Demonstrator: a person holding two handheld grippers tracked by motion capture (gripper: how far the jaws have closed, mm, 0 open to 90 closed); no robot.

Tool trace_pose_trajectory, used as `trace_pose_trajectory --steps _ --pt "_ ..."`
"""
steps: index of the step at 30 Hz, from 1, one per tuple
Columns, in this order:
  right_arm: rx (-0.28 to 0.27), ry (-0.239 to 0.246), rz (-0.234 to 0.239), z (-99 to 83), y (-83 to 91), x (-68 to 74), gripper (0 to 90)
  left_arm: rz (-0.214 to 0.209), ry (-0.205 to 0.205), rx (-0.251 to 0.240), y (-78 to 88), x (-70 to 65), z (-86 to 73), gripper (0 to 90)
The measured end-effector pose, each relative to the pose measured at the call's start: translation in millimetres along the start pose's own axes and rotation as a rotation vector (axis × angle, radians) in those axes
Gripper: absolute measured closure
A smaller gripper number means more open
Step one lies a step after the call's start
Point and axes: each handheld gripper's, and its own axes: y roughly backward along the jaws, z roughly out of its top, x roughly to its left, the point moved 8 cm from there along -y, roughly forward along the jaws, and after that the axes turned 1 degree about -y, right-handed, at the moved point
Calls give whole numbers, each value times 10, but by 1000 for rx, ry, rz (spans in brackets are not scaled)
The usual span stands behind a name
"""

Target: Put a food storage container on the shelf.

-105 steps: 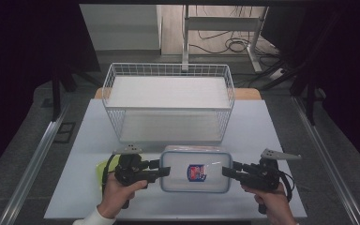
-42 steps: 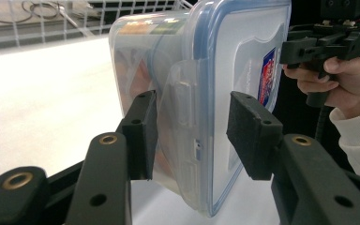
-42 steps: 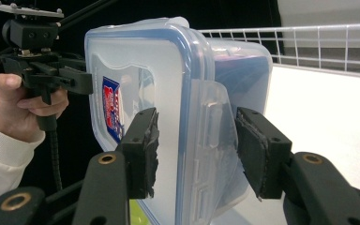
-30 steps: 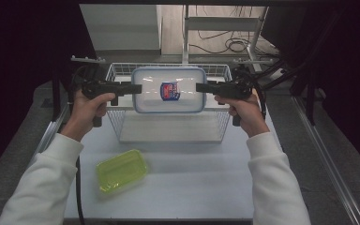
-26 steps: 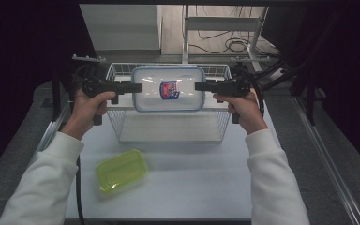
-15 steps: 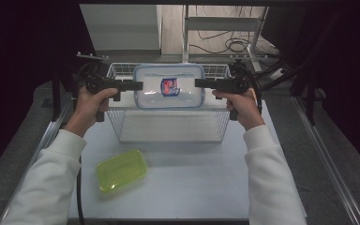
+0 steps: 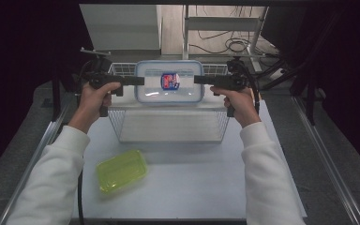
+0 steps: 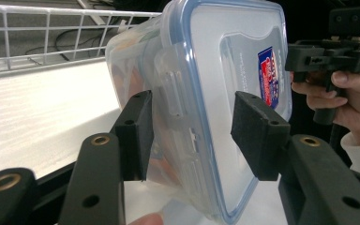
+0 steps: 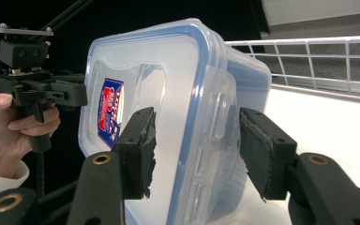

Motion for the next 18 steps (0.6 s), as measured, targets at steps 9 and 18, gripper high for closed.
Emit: trace_pose_trajectory --steps 9,18 --pt "-6 -20 -170 -47 -74 -94 352 62 27 -6 -147 118 -30 388" --pt "-42 27 -159 -99 144 7 464 78 -2 -42 39 31 -59 284"
